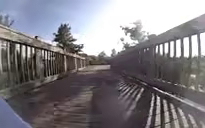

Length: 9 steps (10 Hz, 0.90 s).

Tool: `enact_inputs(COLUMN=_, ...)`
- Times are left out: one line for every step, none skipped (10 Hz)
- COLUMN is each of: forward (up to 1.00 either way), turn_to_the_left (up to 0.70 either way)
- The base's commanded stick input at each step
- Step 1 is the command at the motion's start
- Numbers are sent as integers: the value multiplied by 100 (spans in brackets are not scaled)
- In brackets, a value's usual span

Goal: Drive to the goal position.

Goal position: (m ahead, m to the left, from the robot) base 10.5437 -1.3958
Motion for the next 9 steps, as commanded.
enact_inputs(forward=100, turn_to_the_left=0)
enact_inputs(forward=100, turn_to_the_left=0)
enact_inputs(forward=100, turn_to_the_left=0)
enact_inputs(forward=100, turn_to_the_left=27)
enact_inputs(forward=100, turn_to_the_left=27)
enact_inputs(forward=100, turn_to_the_left=27)
enact_inputs(forward=100, turn_to_the_left=11)
enact_inputs(forward=100, turn_to_the_left=0)
enact_inputs(forward=100, turn_to_the_left=0)
